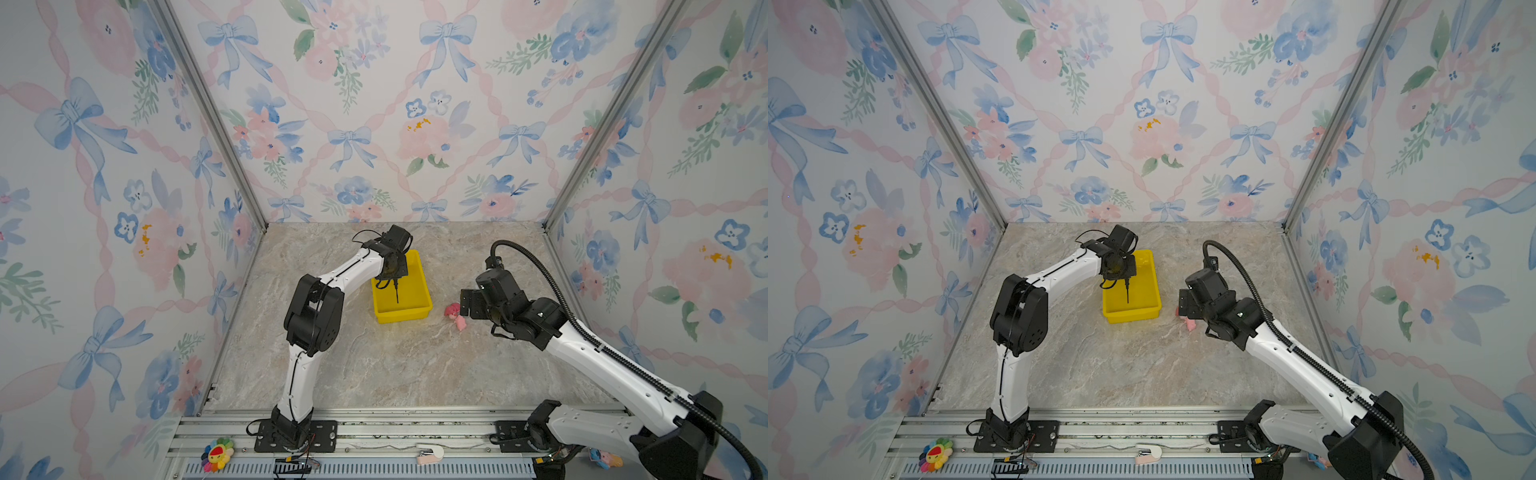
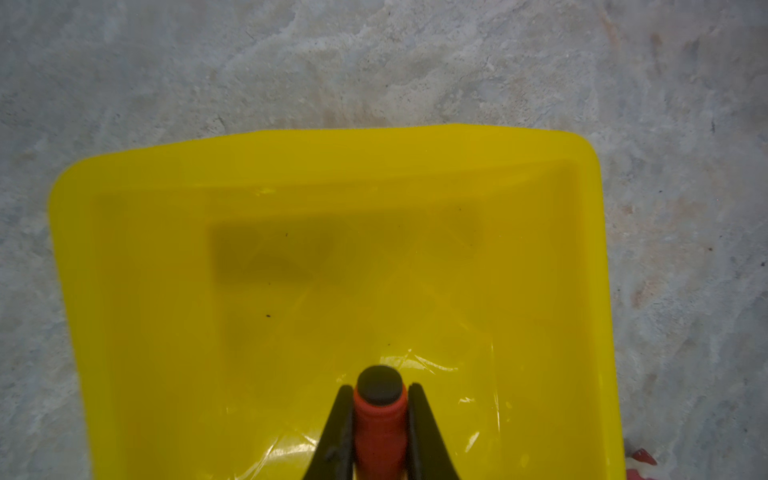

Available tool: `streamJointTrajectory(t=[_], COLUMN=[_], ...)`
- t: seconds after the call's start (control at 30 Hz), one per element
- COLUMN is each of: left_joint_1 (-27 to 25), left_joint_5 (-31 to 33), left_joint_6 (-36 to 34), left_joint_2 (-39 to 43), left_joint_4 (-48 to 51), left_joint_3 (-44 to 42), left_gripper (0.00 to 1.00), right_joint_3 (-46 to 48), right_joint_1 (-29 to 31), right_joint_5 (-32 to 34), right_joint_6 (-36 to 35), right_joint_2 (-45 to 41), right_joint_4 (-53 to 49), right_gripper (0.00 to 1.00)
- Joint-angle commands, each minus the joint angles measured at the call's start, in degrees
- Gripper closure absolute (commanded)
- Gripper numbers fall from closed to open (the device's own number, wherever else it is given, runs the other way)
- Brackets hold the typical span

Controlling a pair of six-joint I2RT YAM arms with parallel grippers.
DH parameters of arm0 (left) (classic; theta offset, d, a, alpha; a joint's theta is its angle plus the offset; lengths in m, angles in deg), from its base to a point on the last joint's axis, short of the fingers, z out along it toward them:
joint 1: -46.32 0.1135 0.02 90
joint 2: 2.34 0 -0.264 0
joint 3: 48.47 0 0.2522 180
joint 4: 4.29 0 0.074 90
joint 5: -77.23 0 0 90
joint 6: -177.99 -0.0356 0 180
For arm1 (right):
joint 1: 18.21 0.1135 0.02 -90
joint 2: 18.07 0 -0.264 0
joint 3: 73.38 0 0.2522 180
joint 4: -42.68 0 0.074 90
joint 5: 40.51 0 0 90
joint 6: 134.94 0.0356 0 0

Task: Put the screwdriver in the bin
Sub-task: 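Lower the screwdriver into the yellow bin with the left gripper while the right gripper hovers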

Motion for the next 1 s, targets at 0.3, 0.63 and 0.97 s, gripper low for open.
streamJointTrajectory(t=[0.3,0.63,0.97], left_joint_1=[-0.26,-0.38,-0.68], left_joint_5=[1.13,1.66,2.18], left_joint_6=[1.53,1.85,2.07], left_joint_2=[-4.41,-6.23,-6.99], left_joint_4=[0.94,0.97,0.94], left_joint_3=[1.92,1.86,1.49], left_gripper=[1.0,1.0,1.0], right_joint_3=[-0.2,0.02,0.86], right_joint_1=[-0.64,-1.71,-2.34], right_joint_5=[-0.05,-0.92,-1.31], right_joint_6=[0.17,-0.2,-0.27], right_joint_2=[1.33,1.22,0.53], right_joint_4=[-0.78,-0.59,-0.38], right_gripper=[0.03,0.03,0.03])
